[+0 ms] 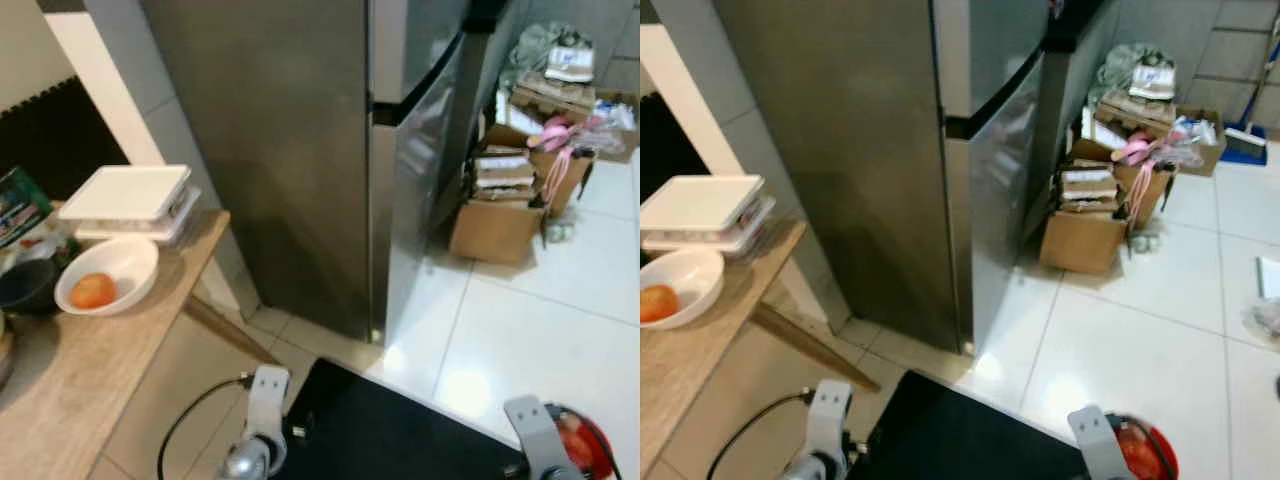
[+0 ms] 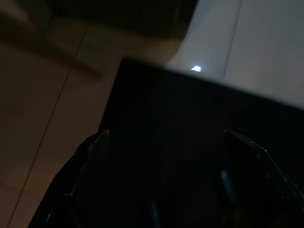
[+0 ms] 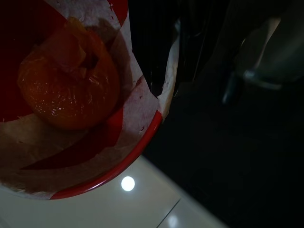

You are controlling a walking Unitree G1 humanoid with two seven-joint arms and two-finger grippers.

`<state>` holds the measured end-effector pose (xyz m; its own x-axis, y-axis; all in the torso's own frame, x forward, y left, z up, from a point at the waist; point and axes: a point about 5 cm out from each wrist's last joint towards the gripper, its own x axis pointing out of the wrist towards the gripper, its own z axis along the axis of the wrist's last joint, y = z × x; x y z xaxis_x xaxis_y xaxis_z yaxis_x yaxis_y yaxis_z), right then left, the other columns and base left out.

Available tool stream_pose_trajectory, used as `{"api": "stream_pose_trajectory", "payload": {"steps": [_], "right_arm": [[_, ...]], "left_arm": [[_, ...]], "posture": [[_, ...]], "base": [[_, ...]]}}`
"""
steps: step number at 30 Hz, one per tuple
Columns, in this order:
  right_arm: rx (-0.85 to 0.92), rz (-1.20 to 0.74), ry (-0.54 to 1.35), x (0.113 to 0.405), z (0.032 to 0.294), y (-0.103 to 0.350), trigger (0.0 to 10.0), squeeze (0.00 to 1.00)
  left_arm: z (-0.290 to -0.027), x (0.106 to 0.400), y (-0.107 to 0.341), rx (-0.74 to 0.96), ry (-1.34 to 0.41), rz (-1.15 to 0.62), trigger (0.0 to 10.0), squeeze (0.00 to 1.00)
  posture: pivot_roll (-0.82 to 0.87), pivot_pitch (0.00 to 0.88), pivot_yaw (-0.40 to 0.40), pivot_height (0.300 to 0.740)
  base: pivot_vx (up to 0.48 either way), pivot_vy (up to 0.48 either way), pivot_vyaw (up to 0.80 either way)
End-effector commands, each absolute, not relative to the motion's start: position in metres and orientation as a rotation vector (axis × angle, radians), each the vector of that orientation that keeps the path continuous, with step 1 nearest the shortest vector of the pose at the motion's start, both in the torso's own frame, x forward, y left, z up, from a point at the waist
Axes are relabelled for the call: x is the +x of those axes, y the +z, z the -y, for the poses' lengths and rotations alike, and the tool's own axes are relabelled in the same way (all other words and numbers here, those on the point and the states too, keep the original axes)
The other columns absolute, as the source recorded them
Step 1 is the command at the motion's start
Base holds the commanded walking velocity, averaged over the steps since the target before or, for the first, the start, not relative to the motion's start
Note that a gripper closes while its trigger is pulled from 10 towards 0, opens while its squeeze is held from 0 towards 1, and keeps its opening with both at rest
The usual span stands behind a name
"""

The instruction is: Restocking fridge

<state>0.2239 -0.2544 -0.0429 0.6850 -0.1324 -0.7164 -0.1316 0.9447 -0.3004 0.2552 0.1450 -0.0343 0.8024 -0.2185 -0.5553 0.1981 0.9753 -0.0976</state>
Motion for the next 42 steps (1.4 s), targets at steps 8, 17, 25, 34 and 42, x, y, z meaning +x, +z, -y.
{"api": "stream_pose_trajectory", "payload": {"steps": [8, 17, 25, 34, 42], "right_arm": [[-0.325, -0.841, 0.012, 0.2181, 0.2459, -0.0495, 10.0, 0.0], [-0.318, -0.839, 0.014, 0.2181, 0.2429, -0.0503, 10.0, 0.0], [-0.312, -0.839, 0.01, 0.2184, 0.2415, -0.0507, 10.0, 0.0], [-0.31, -0.84, 0.007, 0.2183, 0.2414, -0.0508, 10.0, 0.0], [-0.308, -0.841, 0.004, 0.2172, 0.2418, -0.0514, 10.0, 0.0]], "left_arm": [[-0.1481, 0.2433, -0.0436, -0.048, -0.207, -0.645, 10.0, 0.0], [-0.1493, 0.2436, -0.0432, -0.046, -0.21, -0.644, 10.0, 0.0], [-0.1502, 0.2453, -0.0421, -0.041, -0.215, -0.646, 10.0, 0.0], [-0.1495, 0.248, -0.0402, -0.04, -0.22, -0.638, 10.0, 0.0], [-0.1495, 0.2492, -0.0393, -0.035, -0.227, -0.635, 10.0, 0.0]], "posture": [[-0.11, 0.092, 0.068, 0.74], [-0.1, 0.091, 0.073, 0.74], [-0.1, 0.088, 0.08, 0.74], [-0.1, 0.085, 0.082, 0.74], [-0.11, 0.085, 0.087, 0.74]], "base": [[0.0, 0.0, 0.0], [0.0, 0.0, 0.0], [0.245, 0.0, 0.0], [0.25, 0.0, 0.0], [0.25, 0.0, 0.0]]}}
